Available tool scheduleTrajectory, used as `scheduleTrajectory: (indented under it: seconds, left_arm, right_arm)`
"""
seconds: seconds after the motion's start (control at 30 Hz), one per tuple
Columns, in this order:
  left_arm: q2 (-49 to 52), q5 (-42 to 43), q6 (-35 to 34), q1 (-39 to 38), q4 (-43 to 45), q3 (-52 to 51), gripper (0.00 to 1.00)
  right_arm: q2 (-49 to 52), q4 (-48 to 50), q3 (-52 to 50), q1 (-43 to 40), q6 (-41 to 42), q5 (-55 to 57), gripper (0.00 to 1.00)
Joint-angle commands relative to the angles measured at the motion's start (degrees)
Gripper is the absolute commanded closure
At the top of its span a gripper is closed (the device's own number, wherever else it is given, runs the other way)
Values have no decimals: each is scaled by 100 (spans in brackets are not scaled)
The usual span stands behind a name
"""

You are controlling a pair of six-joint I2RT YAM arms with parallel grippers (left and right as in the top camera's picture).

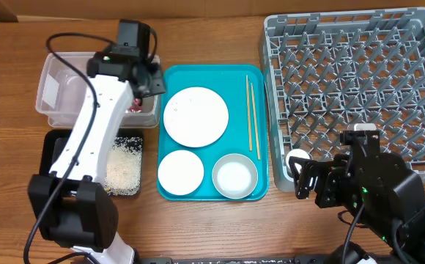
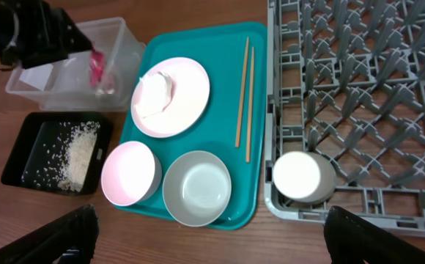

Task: Sort waste into correct bins and load items into the dishwasher
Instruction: 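Carry the wrapper and tissue over the clear plastic bin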

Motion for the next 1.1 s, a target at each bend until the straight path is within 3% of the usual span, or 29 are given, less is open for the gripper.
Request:
scheduleTrajectory:
  seconds: [0.0, 0.17, 0.23, 0.43, 0.5, 0.53, 0.57, 0.83, 0.93, 1.07]
  left_arm:
    - [133, 275, 649, -660, 42, -31, 40]
    - [758, -599, 715, -1281, 90, -197, 40]
    - [1143, -951, 398, -1381, 55, -216, 43]
    - [1917, -975, -28, -1375, 52, -216, 47]
    - [1937, -942, -28, -1375, 26, -214, 71]
    - [1884, -942, -28, -1377, -63, -170, 90]
    - [1840, -938, -33, -1375, -181, -90, 96]
    - [590, -704, -2, -1176, -898, 1056, 96]
    - [79, -708, 15, -684, -669, 1084, 96]
    - [177, -706, 9, 11, -776, 999, 96]
  right_arm:
    - [-11, 31, 81, -11, 28, -28, 0]
    - [-11, 33, 81, -11, 31, -31, 0]
    - [-11, 33, 81, -11, 31, -31, 0]
    - [-11, 31, 81, -11, 28, -31, 0]
    - [-11, 31, 81, -11, 28, -31, 0]
    - [-11, 28, 81, -11, 31, -31, 0]
    - [-11, 28, 81, -9, 28, -31, 0]
    - [-11, 31, 81, -11, 28, -28, 0]
    - [-11, 33, 81, -11, 31, -31, 0]
    - [-11, 37, 81, -11, 28, -31, 0]
